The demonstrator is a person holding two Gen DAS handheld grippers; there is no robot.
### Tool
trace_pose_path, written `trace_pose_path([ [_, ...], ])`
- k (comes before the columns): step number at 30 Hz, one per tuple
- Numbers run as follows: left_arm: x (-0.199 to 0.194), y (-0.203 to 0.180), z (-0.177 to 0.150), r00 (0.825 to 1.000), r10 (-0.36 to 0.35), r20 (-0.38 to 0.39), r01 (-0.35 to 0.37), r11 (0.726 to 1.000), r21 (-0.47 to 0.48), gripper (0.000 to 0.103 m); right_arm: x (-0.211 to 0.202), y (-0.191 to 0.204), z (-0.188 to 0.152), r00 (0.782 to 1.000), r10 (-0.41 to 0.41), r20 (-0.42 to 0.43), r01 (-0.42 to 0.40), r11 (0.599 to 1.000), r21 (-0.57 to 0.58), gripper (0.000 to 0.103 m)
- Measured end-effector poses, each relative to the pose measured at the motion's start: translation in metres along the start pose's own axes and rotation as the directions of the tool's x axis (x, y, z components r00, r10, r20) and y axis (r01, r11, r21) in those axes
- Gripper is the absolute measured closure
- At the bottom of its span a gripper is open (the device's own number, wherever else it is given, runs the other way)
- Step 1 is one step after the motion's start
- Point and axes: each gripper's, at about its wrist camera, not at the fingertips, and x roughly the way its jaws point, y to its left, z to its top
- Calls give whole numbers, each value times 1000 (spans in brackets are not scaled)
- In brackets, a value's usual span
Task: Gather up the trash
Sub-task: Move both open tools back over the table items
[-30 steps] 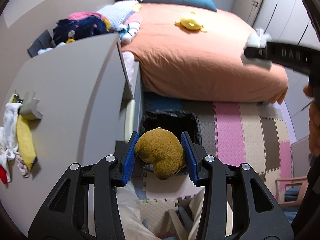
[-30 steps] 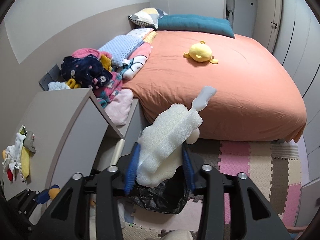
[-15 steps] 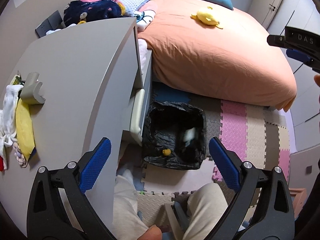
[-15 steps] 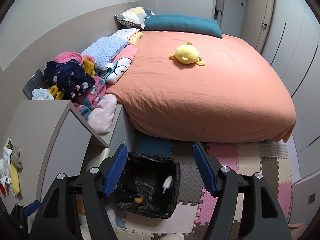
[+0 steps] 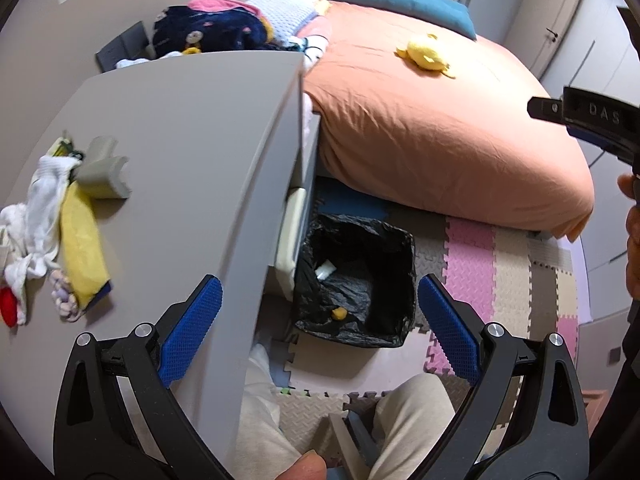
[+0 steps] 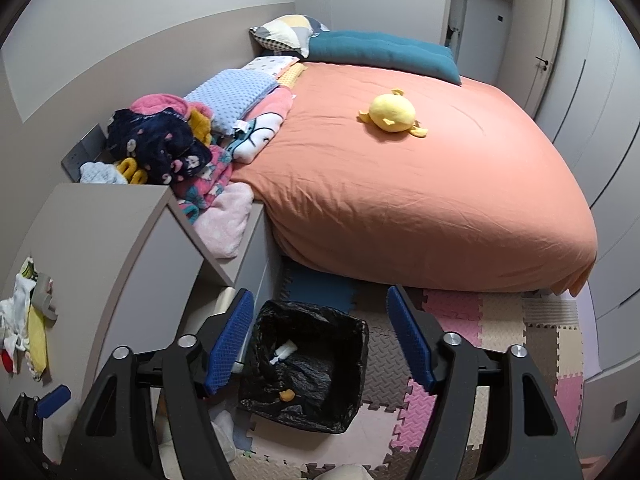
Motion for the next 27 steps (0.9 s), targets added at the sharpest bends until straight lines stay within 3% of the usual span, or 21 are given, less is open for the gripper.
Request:
trace_pose_path([
  [12, -22, 56, -17, 998, 46, 32, -43, 995, -88, 7, -8, 63, -15, 999, 45, 0, -45, 994, -95, 27],
  [27, -45, 137, -46, 992, 121, 46, -108, 971, -215, 7, -12, 150, -29, 993, 120, -16, -121, 972, -201, 27],
])
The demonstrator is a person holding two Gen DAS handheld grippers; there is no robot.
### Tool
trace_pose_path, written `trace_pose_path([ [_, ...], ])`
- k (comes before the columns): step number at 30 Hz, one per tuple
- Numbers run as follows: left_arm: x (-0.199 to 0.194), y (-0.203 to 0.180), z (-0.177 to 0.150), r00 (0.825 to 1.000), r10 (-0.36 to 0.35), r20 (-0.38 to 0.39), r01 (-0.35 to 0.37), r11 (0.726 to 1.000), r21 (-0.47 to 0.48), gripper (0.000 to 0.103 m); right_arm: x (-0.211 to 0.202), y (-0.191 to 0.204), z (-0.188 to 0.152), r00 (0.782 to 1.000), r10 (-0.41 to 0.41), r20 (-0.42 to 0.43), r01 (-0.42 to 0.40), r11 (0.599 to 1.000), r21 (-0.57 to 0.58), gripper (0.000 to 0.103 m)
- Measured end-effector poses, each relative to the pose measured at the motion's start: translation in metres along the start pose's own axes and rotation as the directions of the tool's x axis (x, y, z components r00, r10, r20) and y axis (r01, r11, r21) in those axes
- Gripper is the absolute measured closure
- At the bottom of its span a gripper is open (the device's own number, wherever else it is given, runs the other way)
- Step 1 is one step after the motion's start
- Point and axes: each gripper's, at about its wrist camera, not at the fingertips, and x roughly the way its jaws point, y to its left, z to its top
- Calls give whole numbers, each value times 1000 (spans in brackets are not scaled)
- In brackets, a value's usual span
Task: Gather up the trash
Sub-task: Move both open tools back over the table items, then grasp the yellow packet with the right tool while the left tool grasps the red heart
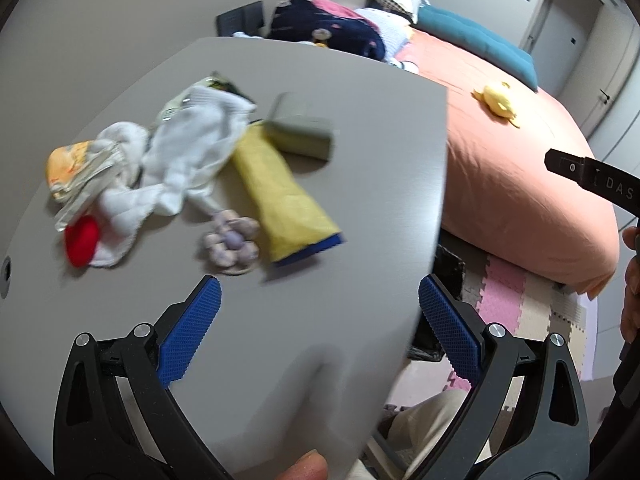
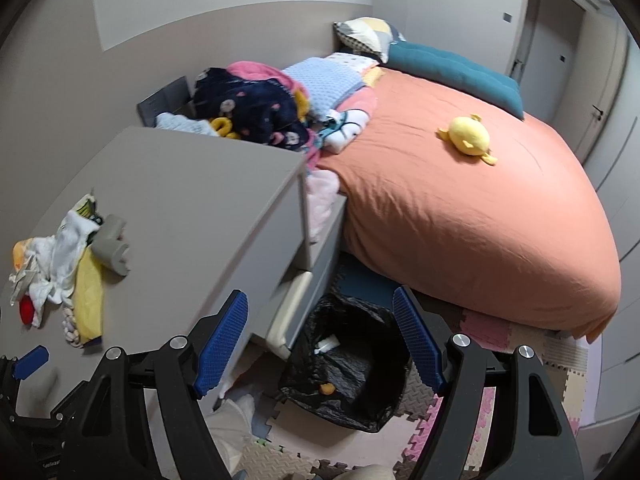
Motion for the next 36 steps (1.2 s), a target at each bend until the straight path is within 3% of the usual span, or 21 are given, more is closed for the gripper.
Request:
trace_pose_path([
  [22, -15, 132, -13, 988, 152, 7, -149, 976, -161, 7, 28, 136, -4, 981, 173, -88, -186, 969, -162, 27],
  [36, -17, 183, -18, 980, 191, 46, -184, 974, -131, 7, 51, 199, -9, 962, 223, -156, -252, 946, -202, 27],
])
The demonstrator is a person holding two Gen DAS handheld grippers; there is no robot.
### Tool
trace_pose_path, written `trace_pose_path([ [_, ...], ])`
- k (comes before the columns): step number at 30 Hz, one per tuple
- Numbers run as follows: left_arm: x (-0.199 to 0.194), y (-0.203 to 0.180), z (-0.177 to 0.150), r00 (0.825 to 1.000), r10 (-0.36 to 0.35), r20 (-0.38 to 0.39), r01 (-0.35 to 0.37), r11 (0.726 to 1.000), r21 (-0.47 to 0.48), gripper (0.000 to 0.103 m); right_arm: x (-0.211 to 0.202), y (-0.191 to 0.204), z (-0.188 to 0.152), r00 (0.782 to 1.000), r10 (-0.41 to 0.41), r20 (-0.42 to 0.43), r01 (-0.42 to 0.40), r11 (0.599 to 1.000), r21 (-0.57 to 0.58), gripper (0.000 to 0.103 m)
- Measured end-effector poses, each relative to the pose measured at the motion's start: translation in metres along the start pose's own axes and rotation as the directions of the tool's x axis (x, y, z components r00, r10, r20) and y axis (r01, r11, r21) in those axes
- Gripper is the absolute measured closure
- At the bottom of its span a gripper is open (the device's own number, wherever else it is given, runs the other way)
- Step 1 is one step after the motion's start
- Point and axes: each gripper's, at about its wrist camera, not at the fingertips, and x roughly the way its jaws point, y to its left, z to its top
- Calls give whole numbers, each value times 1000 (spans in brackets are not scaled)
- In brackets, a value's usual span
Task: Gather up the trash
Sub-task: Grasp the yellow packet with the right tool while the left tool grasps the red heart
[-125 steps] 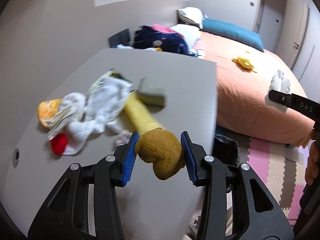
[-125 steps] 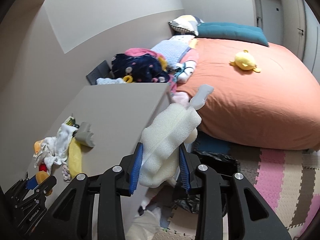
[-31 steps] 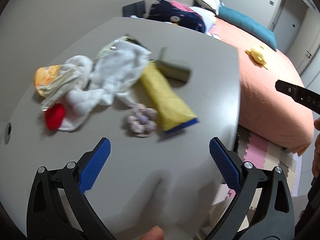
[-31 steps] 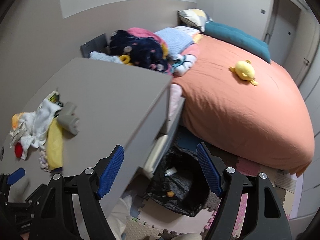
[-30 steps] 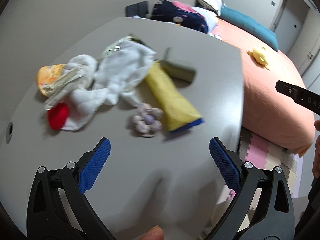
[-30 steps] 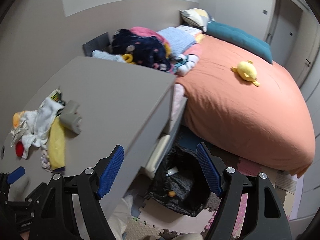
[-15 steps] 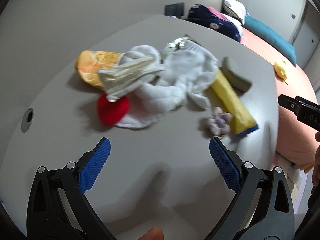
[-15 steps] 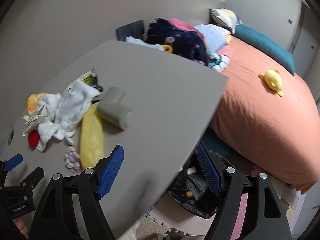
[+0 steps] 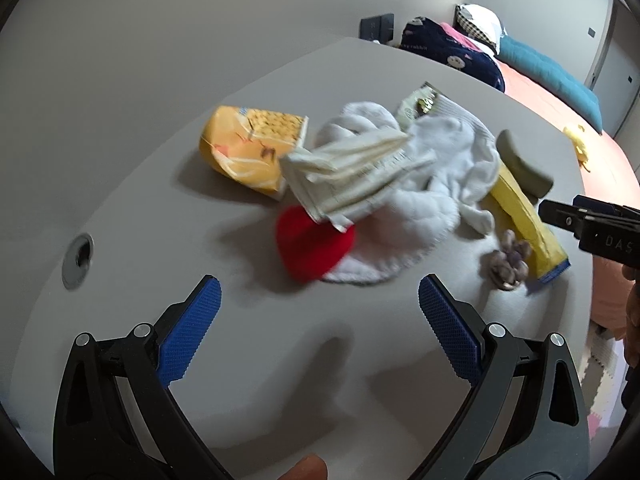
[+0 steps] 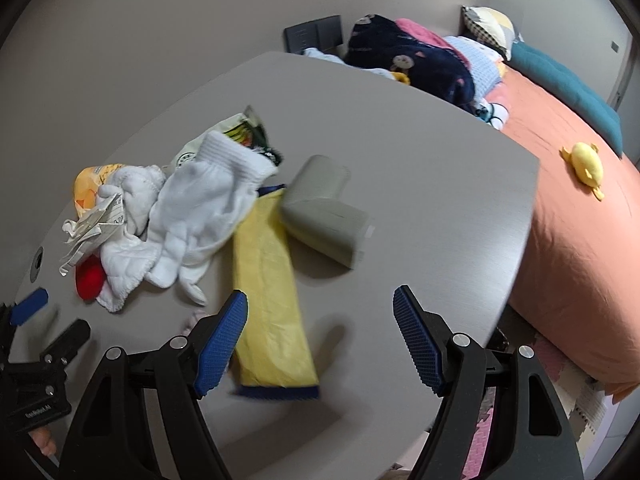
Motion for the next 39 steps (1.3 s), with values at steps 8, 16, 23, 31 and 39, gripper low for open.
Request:
trace_pose_path([
  [8, 17, 11, 14, 1000, 11, 20, -11, 999, 31, 7, 21, 11, 4, 999, 10, -36, -10, 1000, -6, 41],
  [16, 30, 7, 21, 1000, 12, 16, -13, 999, 44, 14, 26, 13, 4, 999, 25, -48, -25, 1000, -13, 44],
  [23, 38, 8, 24, 1000, -4, 10, 4, 1000, 20, 28, 28, 12, 6, 998, 27, -50, -28, 1000, -11, 55],
  [31, 39, 6, 23, 1000, -23, -3, 23, 1000, 11, 54, 22, 14, 3, 998, 26, -50, -27, 999, -24, 79],
  [39, 22, 15, 10, 1000, -7, 0, 7, 999, -37, 55, -1, 12, -3, 999, 45, -24, -46, 999, -22, 83],
])
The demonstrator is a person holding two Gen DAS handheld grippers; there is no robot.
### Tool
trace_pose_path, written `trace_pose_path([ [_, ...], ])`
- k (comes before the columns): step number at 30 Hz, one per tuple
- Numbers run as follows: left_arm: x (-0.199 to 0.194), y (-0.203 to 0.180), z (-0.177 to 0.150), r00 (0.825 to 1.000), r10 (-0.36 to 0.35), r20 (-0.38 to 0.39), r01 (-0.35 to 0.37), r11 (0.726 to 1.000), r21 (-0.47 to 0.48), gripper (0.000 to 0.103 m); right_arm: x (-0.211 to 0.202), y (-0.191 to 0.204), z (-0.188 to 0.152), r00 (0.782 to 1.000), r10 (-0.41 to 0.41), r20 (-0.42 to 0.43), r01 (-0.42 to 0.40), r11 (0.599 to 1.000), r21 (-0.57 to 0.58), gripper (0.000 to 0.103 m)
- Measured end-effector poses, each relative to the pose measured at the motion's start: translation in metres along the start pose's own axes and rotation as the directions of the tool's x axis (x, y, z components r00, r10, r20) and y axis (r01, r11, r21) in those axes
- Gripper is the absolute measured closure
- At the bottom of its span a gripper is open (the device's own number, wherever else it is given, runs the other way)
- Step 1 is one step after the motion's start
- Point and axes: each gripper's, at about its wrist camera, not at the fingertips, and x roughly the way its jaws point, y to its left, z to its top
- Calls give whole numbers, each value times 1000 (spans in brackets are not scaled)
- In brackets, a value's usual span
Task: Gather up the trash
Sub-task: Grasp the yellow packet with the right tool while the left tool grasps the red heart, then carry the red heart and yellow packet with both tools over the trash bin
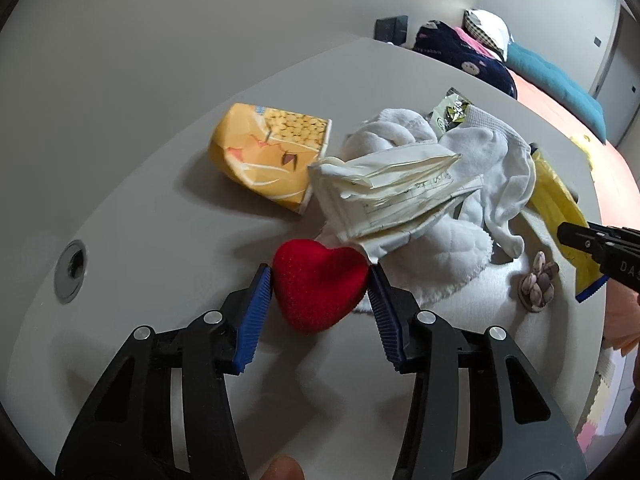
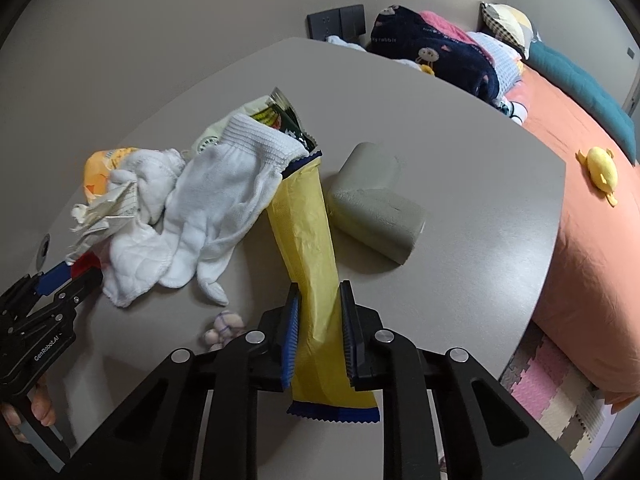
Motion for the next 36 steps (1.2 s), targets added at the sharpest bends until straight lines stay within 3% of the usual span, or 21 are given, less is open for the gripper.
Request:
trace_pose_path([
  [9, -41, -5, -13, 999, -1, 51, 1, 1000, -16, 55, -36, -13, -8, 998, 22, 50, -23, 1000, 19, 83],
  [15, -60, -29, -10, 996, -14, 85, 14, 1000, 2, 55, -60, -31, -10, 996, 15, 86, -18, 999, 39, 83],
  [36, -78, -78, 12, 988, -68, 139, 61, 997, 57, 55, -123, -61, -3, 978, -28, 208, 22, 999, 33, 83],
])
